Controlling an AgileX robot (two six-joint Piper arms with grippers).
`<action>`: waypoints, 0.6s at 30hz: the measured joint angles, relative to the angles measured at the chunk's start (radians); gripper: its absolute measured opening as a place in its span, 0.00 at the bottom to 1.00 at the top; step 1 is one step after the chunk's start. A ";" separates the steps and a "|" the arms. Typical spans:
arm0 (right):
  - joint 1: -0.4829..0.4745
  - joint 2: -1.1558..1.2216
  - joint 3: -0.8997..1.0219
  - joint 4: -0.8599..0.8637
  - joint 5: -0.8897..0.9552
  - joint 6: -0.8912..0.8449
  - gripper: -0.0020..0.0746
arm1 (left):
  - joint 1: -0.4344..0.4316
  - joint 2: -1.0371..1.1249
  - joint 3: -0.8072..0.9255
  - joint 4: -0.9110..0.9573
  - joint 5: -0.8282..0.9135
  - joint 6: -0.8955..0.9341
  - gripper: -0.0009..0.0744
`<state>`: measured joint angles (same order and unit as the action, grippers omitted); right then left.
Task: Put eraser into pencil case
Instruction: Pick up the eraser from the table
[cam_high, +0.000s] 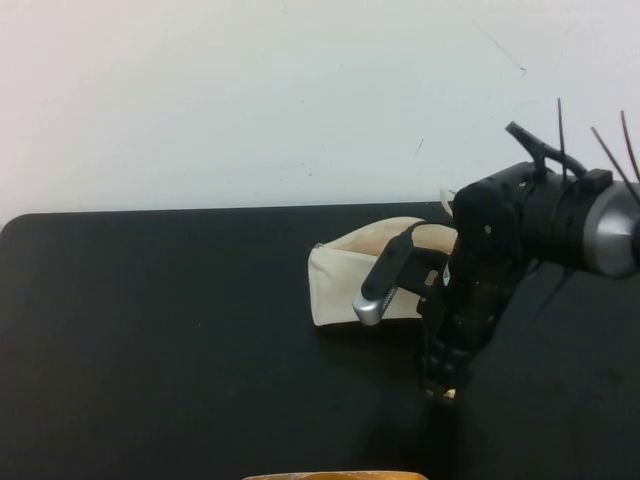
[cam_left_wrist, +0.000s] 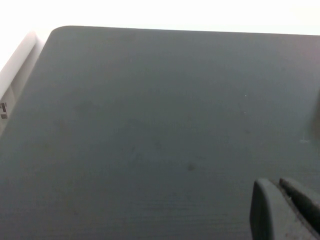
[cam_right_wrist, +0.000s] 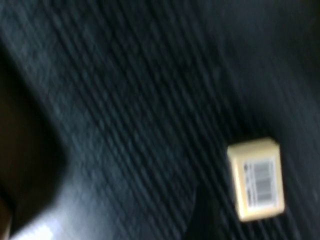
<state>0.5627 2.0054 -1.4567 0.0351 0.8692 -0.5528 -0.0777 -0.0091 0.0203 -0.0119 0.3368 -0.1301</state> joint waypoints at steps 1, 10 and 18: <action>0.000 0.003 0.000 0.000 -0.015 0.000 0.68 | 0.000 0.000 0.000 0.000 0.000 0.000 0.01; 0.000 0.044 0.000 -0.020 -0.040 -0.015 0.56 | 0.000 0.000 0.000 0.000 0.000 0.000 0.01; 0.000 0.064 0.000 -0.021 -0.040 -0.015 0.30 | 0.000 0.000 0.000 0.000 0.000 0.000 0.01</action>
<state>0.5627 2.0696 -1.4567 0.0142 0.8290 -0.5683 -0.0777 -0.0091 0.0203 -0.0119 0.3368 -0.1301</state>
